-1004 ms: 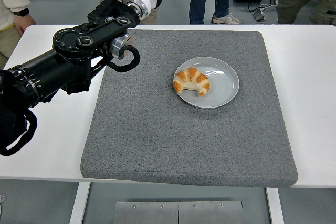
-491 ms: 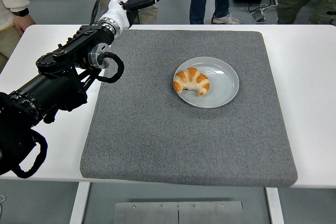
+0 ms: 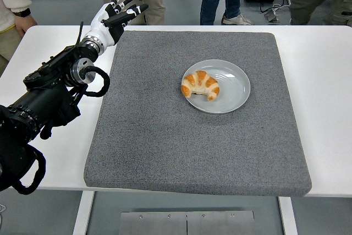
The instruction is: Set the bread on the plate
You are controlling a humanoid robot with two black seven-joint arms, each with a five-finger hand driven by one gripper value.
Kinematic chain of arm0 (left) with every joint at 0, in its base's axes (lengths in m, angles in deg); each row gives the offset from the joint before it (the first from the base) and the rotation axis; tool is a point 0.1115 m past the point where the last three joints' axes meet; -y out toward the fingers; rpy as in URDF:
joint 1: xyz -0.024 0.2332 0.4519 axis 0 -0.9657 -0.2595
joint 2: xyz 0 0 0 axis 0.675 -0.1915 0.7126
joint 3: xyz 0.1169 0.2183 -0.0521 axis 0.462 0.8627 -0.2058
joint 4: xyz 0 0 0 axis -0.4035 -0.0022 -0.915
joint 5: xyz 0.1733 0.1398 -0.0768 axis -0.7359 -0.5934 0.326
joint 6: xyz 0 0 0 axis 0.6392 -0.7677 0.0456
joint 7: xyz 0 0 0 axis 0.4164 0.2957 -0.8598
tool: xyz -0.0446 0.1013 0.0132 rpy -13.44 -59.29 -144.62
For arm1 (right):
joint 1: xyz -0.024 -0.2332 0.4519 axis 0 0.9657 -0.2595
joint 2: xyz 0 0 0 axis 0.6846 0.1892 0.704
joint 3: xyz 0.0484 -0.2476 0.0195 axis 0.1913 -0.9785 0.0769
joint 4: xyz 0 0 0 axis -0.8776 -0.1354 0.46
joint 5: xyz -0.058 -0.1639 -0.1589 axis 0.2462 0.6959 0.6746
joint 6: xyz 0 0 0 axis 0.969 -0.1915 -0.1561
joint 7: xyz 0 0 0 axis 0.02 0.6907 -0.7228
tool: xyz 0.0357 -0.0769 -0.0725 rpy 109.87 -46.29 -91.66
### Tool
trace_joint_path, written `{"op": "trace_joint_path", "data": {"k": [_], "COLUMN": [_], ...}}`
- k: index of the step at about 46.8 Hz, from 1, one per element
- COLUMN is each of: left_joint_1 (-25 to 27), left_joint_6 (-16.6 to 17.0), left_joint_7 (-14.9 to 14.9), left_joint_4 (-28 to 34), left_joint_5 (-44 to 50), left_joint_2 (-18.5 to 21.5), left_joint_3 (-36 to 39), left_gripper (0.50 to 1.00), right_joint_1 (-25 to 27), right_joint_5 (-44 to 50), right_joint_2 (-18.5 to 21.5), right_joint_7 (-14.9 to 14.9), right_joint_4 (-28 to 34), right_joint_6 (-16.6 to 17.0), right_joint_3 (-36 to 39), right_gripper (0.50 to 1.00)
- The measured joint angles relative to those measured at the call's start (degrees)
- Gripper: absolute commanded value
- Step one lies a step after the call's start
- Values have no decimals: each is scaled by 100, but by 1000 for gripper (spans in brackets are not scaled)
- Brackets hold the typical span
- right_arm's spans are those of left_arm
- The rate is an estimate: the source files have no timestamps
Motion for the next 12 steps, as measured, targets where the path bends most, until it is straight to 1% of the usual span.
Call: {"op": "trace_joint_path", "data": {"k": [12], "left_joint_1": [-12], "left_joint_6": [-46], "left_joint_7": [18], "left_joint_4": [-5], "left_joint_5": [-2], "left_joint_2": [-23], "left_joint_3": [-3], "left_gripper": [968], "right_joint_1": [15], "right_joint_5": [0], "right_joint_2": [0], "right_joint_7": [0], "right_joint_4": [1], "right_joint_6": [-2], "right_joint_3": [42], "right_gripper": [1000]}}
